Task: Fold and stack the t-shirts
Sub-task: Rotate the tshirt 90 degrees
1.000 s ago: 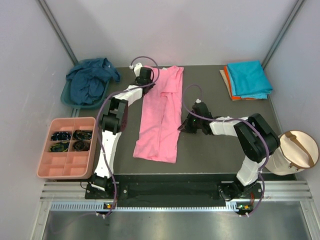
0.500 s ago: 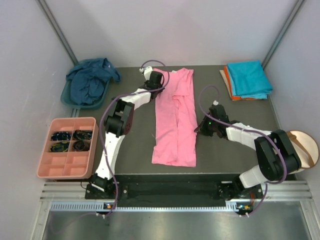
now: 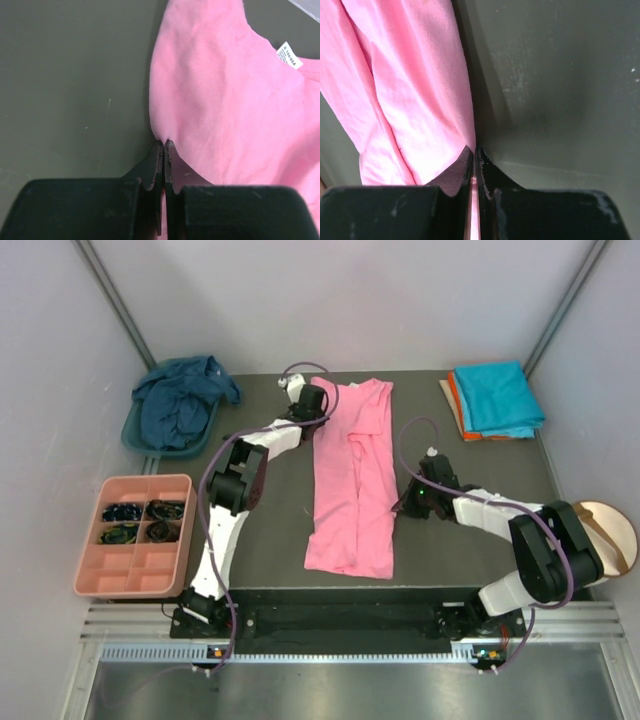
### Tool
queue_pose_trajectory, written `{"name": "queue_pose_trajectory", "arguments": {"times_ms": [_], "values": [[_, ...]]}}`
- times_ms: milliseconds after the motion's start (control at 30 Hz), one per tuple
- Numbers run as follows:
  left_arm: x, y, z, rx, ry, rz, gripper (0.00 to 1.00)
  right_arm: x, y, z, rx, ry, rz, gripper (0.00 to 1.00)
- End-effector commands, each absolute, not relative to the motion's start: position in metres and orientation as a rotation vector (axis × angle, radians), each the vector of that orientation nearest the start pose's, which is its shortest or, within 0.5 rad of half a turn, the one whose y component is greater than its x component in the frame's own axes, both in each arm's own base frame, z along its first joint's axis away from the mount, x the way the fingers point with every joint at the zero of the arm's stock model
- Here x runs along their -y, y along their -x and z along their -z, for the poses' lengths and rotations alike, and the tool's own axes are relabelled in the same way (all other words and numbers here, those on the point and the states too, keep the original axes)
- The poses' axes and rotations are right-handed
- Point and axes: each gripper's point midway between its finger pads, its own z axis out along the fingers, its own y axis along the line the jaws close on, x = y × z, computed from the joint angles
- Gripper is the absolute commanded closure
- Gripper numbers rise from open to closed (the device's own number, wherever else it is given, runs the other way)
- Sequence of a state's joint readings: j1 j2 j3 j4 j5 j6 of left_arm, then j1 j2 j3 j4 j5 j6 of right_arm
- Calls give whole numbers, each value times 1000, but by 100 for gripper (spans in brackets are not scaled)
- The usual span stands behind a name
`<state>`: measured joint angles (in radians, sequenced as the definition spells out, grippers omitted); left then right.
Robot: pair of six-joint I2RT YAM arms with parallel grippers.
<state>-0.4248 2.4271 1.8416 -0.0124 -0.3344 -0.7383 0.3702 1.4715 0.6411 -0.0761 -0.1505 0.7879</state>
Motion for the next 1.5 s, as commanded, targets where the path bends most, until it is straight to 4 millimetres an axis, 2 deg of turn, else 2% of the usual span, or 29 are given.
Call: {"name": "queue_pose_trajectory", "arguments": {"times_ms": [0,400,467,533,567,600,667,700,733,800,833,867,900,933,967,1000,1033,1067,1100,1133,1167,1200,1233,1267,1300,1333,1367,1400,1467], "values": [[199,-566,20,-2265,555,154,100,-164,-284,-32,-2534,-464,-630,100],[200,-567,18,-2266,542,186,100,-167,-295,-26,-2560,-431,-609,100],[204,-567,21,-2276,529,207,98,-170,-297,-25,-2569,-409,-619,88],[206,-568,20,-2279,525,225,82,-173,-299,-26,-2571,-395,-629,66],[206,-565,21,-2285,524,225,77,-171,-299,-26,-2577,-396,-620,61],[205,-564,22,-2286,529,221,61,-171,-300,-28,-2574,-392,-611,57],[197,-562,16,-2273,549,189,41,-164,-300,-32,-2568,-399,-563,52],[193,-561,13,-2268,560,179,20,-162,-301,-35,-2560,-397,-549,50],[190,-560,2,-2253,576,179,11,-158,-303,-41,-2540,-396,-530,48],[174,-554,-1,-2243,613,129,1,-155,-302,-45,-2536,-390,-504,47],[171,-555,-21,-2205,635,147,1,-151,-302,-49,-2522,-393,-493,47],[160,-543,-14,-2216,650,121,1,-150,-302,-50,-2519,-389,-486,47],[157,-541,-36,-2174,658,139,1,-150,-300,-52,-2520,-392,-484,47],[153,-536,-42,-2159,663,138,1,-149,-300,-53,-2515,-392,-484,46],[148,-521,-33,-2177,664,127,1,-148,-299,-56,-2505,-388,-487,46],[147,-515,-53,-2155,661,156,1,-148,-297,-58,-2502,-389,-491,46],[146,-506,-56,-2163,658,163,1,-148,-296,-58,-2504,-387,-497,46],[142,-484,-40,-2209,654,138,1,-149,-294,-60,-2497,-377,-507,46],[142,-472,-39,-2227,648,157,1,-149,-292,-60,-2498,-374,-516,46],[143,-462,-55,-2206,642,194,1,-150,-291,-61,-2500,-367,-525,46],[137,-432,-34,-2264,628,172,1,-150,-289,-61,-2503,-353,-526,46],[139,-423,-52,-2233,616,220,1,-150,-288,-60,-2504,-351,-530,46],[141,-408,-50,-2251,602,248,2,-151,-286,-60,-2508,-343,-535,46],[140,-376,-29,-2313,571,230,2,-151,-284,-58,-2517,-338,-534,46],[143,-364,-42,-2296,550,264,3,-151,-283,-57,-2520,-336,-538,46],[144,-349,-39,-2317,524,267,4,-152,-283,-56,-2523,-336,-545,46],[147,-322,-27,-2371,480,261,5,-152,-280,-54,-2529,-336,-551,46],[150,-314,-38,-2352,457,294,6,-154,-281,-54,-2527,-338,-563,46],[151,-280,-27,-2423,405,293,6,-156,-279,-52,-2528,-344,-583,46]]}}
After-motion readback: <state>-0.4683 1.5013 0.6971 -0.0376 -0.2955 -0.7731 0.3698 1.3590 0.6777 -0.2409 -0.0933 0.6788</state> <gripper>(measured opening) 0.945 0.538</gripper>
